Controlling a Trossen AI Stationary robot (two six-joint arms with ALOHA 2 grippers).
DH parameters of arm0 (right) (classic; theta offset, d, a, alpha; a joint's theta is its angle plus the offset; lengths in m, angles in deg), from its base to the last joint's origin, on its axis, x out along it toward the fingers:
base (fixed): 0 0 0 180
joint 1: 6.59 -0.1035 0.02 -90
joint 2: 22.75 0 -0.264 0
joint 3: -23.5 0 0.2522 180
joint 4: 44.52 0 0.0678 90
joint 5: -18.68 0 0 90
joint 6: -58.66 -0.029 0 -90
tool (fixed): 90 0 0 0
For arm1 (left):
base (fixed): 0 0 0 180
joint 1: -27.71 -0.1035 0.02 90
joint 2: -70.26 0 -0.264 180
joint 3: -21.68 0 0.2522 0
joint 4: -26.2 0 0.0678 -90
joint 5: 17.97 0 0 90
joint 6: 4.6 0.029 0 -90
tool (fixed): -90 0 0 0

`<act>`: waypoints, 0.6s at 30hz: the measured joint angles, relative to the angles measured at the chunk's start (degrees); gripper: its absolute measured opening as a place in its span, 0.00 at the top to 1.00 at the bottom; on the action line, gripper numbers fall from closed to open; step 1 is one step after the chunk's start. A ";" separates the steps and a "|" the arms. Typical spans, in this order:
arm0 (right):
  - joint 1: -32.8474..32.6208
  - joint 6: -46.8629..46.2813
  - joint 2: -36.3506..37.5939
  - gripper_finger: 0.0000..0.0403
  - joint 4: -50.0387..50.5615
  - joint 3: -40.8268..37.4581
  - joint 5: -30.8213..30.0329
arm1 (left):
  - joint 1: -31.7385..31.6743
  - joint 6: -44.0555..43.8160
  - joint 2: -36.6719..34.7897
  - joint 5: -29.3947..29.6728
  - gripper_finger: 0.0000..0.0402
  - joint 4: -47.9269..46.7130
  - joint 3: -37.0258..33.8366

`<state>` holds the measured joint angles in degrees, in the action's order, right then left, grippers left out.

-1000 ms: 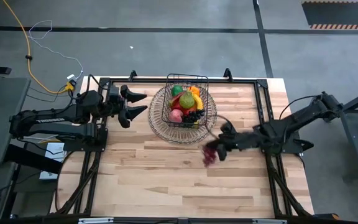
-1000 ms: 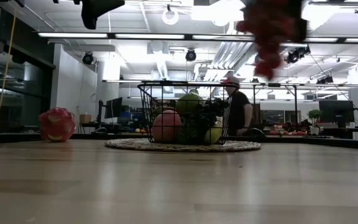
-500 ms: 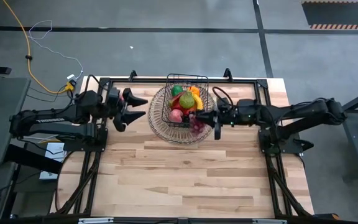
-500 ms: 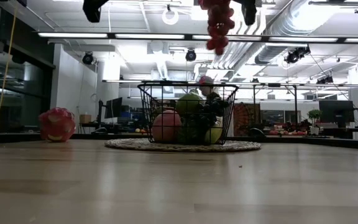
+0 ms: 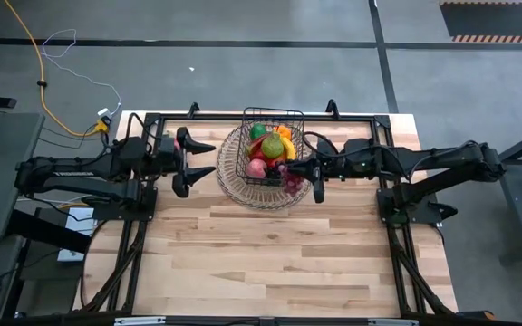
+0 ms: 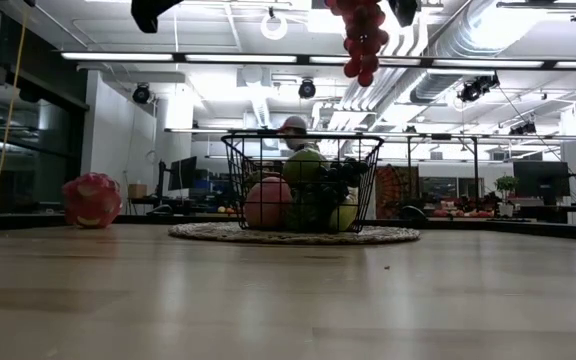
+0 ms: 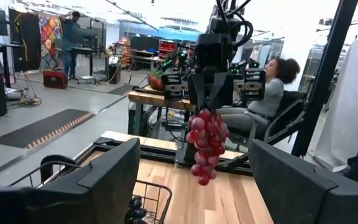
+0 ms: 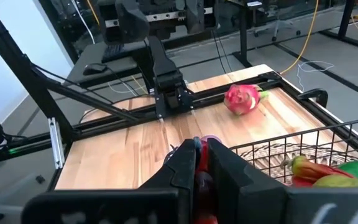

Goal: Build produce basket
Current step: Put the red grapes into the black wire basket

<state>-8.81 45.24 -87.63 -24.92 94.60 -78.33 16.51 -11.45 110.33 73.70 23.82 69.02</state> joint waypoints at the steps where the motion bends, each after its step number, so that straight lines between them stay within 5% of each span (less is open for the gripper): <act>1: 0.00 0.01 0.00 0.95 -0.03 0.00 -0.01 | 0.00 0.02 0.12 0.03 0.28 0.04 0.00; 12: 0.16 0.52 -0.38 0.95 -0.44 0.00 -3.63 | 0.00 -1.05 0.55 0.07 0.28 0.04 0.00; 18: 5.36 2.13 -4.34 0.95 -9.69 0.02 -6.05 | 0.02 -2.15 0.55 0.07 0.28 0.87 0.00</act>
<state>-3.45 47.37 -91.97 -34.61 94.63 -84.38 16.53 -13.60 110.88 73.77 24.69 69.02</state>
